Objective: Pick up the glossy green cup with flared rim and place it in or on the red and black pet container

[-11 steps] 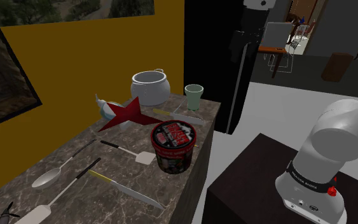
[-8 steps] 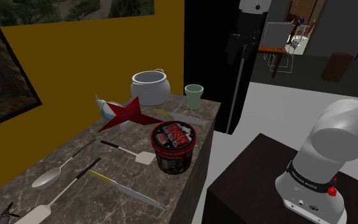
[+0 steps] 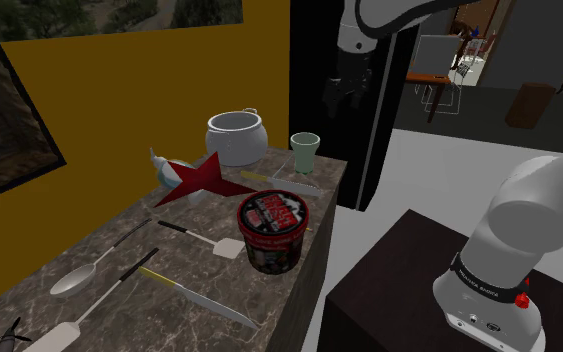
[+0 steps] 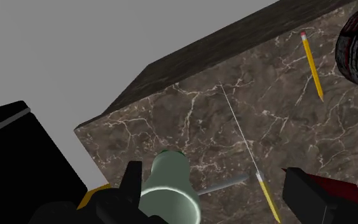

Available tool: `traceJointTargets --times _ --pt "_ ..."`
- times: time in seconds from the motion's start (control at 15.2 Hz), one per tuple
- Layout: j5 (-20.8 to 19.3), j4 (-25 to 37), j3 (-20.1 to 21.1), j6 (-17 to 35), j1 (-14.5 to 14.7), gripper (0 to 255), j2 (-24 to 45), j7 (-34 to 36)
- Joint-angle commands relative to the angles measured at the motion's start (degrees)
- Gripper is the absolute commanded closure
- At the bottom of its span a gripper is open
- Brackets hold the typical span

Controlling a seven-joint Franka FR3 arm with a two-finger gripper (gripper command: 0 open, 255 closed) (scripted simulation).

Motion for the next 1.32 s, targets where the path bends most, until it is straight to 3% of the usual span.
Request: traceJointTargets --times 0.0,0.53,1.06,1.25 --pt "-0.74 0.71 0.63 3.50 -0.27 0 4.31 1.06" --pt "-5.18 7.90 2.22 12.61 -1.42 0 21.38 5.33" --pt "-10.81 19.88 2.20 17.13 -1.28 0 38.97 9.84" --pt "-11.28 19.24 1.93 19.05 -1.38 0 40.25 10.13"
